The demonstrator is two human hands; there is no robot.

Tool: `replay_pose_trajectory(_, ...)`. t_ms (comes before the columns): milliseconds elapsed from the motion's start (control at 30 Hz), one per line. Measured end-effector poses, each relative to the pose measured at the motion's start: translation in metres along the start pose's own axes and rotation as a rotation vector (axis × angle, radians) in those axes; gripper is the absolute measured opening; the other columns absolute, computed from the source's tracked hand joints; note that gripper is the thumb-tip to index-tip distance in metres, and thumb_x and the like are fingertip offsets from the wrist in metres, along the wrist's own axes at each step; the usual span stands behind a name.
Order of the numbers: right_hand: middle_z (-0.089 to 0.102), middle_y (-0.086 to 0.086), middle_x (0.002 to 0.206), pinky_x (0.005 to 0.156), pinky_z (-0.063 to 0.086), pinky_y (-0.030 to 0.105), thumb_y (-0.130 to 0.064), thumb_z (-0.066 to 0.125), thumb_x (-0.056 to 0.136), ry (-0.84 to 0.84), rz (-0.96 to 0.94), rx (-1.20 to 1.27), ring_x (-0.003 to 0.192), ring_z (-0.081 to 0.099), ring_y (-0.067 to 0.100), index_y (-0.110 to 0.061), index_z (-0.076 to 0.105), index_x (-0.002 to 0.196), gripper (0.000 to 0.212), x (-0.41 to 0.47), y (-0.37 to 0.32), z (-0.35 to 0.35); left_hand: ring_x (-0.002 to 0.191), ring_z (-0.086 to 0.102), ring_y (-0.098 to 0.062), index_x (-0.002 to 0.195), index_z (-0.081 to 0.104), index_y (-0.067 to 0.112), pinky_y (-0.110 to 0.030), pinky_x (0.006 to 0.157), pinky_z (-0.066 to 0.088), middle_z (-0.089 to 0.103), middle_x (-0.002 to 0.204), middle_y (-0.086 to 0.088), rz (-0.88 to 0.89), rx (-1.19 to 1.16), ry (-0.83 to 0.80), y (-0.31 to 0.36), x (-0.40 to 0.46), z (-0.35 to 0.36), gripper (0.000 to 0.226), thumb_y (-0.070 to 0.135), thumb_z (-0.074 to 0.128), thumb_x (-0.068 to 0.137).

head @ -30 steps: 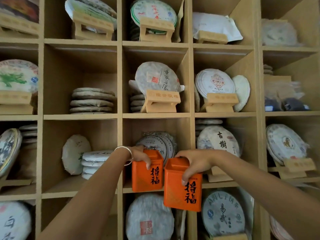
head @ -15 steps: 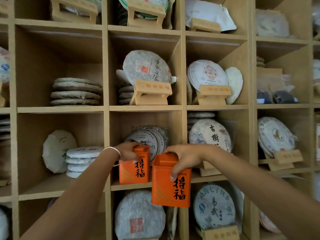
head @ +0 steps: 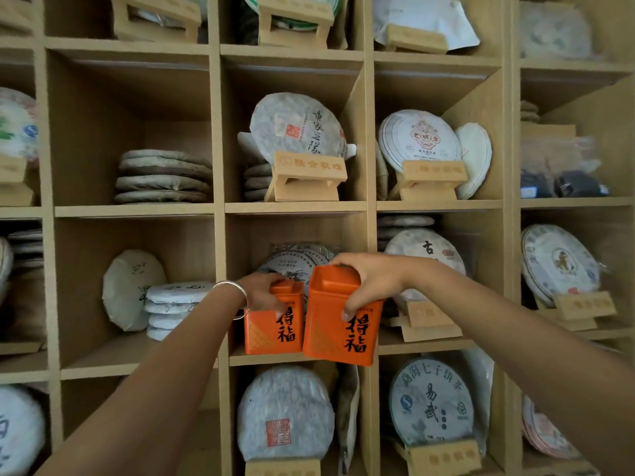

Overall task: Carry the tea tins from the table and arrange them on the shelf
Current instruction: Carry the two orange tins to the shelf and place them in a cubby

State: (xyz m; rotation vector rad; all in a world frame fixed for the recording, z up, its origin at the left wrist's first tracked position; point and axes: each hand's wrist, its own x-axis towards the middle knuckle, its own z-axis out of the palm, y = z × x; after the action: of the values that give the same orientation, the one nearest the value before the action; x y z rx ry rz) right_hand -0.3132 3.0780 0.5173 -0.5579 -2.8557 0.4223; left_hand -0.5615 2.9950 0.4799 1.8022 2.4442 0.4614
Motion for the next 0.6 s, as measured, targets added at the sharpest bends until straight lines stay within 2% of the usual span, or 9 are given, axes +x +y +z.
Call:
replay_pose_trajectory(133,0.058,-0.007,0.116,0.077,0.060,0.030,-0.040,0.088,0.057,0.008,-0.003,-0.016,0.098,0.064,0.012,-0.032,0.037,0.133,0.092,0.009,-0.001,0.001,0.115,0.053,-0.027,0.149,0.024,0.026,-0.043,0.098,0.048,0.052,0.131,-0.009,-0.007,0.033,0.008,0.002,-0.004,-0.002,0.096,0.035,0.072,0.066)
replay_pose_trajectory(267,0.055,-0.004,0.122,0.087,0.056,0.035,-0.046,0.087,0.056,0.000,-0.007,-0.126,0.107,0.060,0.016,-0.031,0.035,0.136,0.097,0.024,-0.002,-0.001,0.135,0.029,-0.035,0.151,0.012,0.033,-0.051,0.110,0.032,0.032,0.149,-0.010,0.115,0.008,0.077,0.014,-0.013,-0.014,0.105,0.038,0.067,0.062)
replay_pose_trajectory(300,0.053,-0.003,0.124,0.096,0.051,0.037,-0.052,0.085,0.055,-0.001,-0.002,-0.208,0.112,0.056,0.018,-0.031,0.034,0.137,0.099,0.029,-0.002,-0.001,0.136,0.028,-0.035,0.151,0.009,0.035,-0.053,0.110,0.032,0.031,0.149,-0.009,0.157,-0.034,0.071,0.018,-0.015,-0.018,0.107,0.038,0.068,0.062)
replay_pose_trajectory(367,0.051,-0.001,0.131,0.113,0.025,0.043,-0.064,0.078,0.053,0.013,0.012,-0.398,0.124,0.046,0.021,-0.031,0.030,0.139,0.103,0.038,0.000,0.000,0.137,0.027,-0.034,0.149,0.001,0.042,-0.054,0.110,0.033,0.028,0.150,-0.009,0.212,-0.076,0.042,0.026,-0.018,-0.024,0.112,0.036,0.074,0.064)
replay_pose_trajectory(433,0.049,-0.001,0.136,0.117,0.003,0.047,-0.071,0.073,0.053,0.019,0.028,-0.483,0.130,0.040,0.021,-0.031,0.027,0.140,0.107,0.044,0.002,0.001,0.139,0.024,-0.034,0.146,-0.004,0.050,-0.056,0.110,0.032,0.025,0.153,-0.008,0.231,-0.049,0.013,0.034,-0.019,-0.025,0.118,0.038,0.079,0.062)
replay_pose_trajectory(467,0.048,0.000,0.137,0.117,0.000,0.048,-0.072,0.072,0.053,0.012,0.037,-0.495,0.132,0.039,0.022,-0.030,0.026,0.141,0.108,0.047,0.003,0.002,0.139,0.025,-0.034,0.145,-0.003,0.051,-0.055,0.110,0.032,0.025,0.154,-0.008,0.238,-0.039,-0.002,0.038,-0.019,-0.025,0.119,0.038,0.081,0.063)
replay_pose_trajectory(533,0.048,0.000,0.140,0.118,0.004,0.047,-0.071,0.073,0.055,-0.016,0.055,-0.523,0.133,0.040,0.024,-0.027,0.023,0.142,0.110,0.050,0.004,0.006,0.137,0.031,-0.031,0.146,0.003,0.050,-0.047,0.108,0.036,0.029,0.152,-0.006,0.258,-0.039,-0.023,0.043,-0.016,-0.019,0.113,0.036,0.082,0.067)
replay_pose_trajectory(600,0.051,0.000,0.137,0.113,0.028,0.042,-0.065,0.078,0.056,-0.049,0.079,-0.521,0.124,0.049,0.022,-0.024,0.024,0.142,0.109,0.053,0.006,0.010,0.131,0.041,-0.026,0.146,0.013,0.045,-0.041,0.103,0.041,0.036,0.148,-0.003,0.267,-0.053,-0.015,0.045,-0.011,-0.011,0.104,0.034,0.082,0.069)
